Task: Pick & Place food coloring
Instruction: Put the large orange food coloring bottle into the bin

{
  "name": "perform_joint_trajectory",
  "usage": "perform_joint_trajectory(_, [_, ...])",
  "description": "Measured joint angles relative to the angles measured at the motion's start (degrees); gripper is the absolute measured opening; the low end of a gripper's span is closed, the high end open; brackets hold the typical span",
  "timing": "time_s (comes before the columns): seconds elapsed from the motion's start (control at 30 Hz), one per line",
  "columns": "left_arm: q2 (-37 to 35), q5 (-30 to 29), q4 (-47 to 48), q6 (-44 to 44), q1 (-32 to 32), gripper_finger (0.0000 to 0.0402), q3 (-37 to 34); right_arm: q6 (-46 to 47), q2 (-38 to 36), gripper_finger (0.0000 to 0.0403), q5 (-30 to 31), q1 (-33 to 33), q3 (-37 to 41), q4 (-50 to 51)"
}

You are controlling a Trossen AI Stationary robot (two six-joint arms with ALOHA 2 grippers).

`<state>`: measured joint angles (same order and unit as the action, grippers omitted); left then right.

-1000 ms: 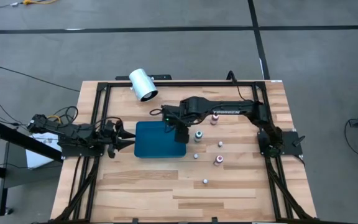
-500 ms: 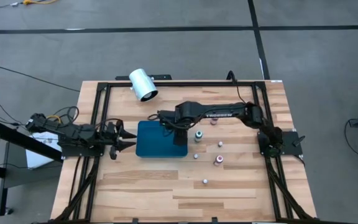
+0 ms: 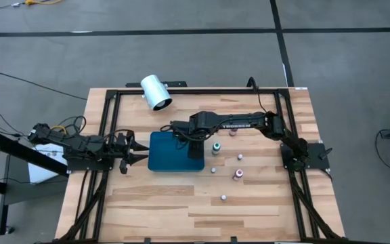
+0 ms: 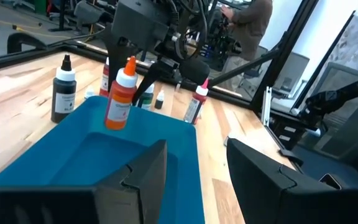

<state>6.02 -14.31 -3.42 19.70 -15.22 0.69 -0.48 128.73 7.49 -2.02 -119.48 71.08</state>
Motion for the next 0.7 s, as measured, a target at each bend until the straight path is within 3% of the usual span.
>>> perform_joint_trajectory(0.53, [0.0, 0.0, 0.0, 0.2, 0.0, 0.0160, 0.0, 0.0, 0.0, 0.0156, 0.0, 0.2, 0.1, -3.8])
perform_joint_trajectory(0.7, [0.0, 0.0, 0.0, 0.2, 0.0, 0.0160, 0.0, 0.5, 0.0, 0.0163, 0.0, 0.4, 3.3, -5.9])
